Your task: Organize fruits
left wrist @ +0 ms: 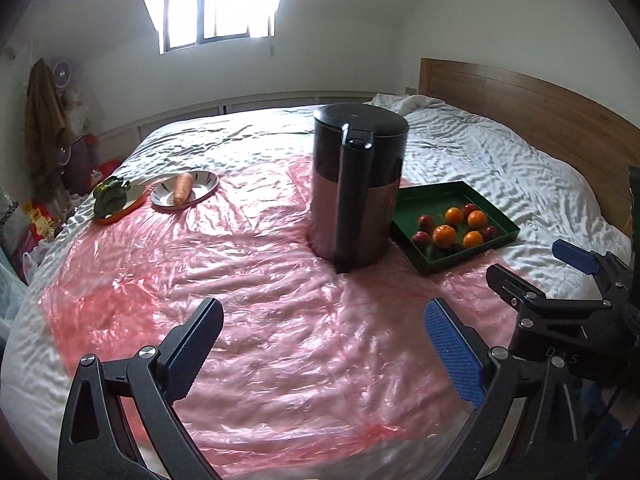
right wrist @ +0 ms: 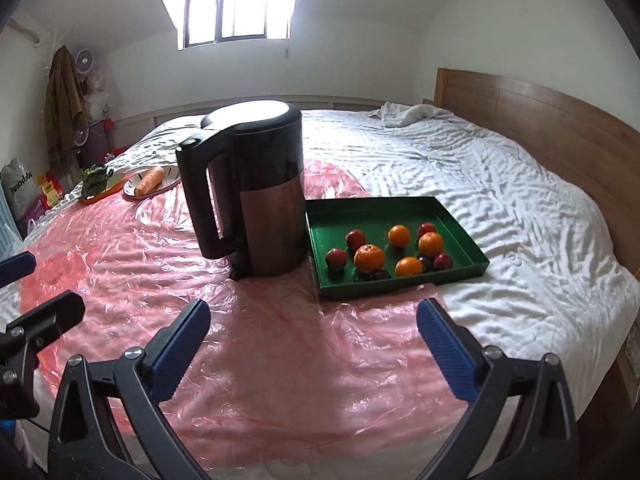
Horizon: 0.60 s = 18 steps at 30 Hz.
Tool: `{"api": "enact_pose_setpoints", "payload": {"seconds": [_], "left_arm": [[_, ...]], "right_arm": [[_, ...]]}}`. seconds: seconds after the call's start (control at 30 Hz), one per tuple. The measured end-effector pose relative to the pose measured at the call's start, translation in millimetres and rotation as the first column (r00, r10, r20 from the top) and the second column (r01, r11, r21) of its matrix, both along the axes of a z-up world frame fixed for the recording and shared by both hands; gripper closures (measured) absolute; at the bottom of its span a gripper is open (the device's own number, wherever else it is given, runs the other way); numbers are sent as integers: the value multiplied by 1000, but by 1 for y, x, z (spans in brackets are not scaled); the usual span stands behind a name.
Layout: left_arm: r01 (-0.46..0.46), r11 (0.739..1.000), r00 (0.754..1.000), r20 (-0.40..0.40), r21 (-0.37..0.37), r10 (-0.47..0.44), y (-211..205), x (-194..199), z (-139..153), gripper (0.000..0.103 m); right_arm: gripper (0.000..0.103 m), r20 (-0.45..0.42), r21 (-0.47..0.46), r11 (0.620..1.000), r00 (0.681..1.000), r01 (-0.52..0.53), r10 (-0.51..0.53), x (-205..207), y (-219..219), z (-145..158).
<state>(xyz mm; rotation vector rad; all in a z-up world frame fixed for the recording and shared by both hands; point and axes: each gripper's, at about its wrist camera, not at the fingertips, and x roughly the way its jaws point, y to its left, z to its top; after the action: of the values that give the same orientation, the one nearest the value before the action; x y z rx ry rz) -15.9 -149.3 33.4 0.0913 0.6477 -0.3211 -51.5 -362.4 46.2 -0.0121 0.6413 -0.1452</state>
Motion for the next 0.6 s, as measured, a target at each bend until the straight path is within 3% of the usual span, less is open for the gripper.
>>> {"api": "enact_pose_setpoints", "payload": {"seconds": [0.6], "left_arm": [[-48,999,999,-20,13,48,16,5,-8,4]], "right_arm": [[0,-37,-33,999,999,-30,28,13,7,-7]]}}
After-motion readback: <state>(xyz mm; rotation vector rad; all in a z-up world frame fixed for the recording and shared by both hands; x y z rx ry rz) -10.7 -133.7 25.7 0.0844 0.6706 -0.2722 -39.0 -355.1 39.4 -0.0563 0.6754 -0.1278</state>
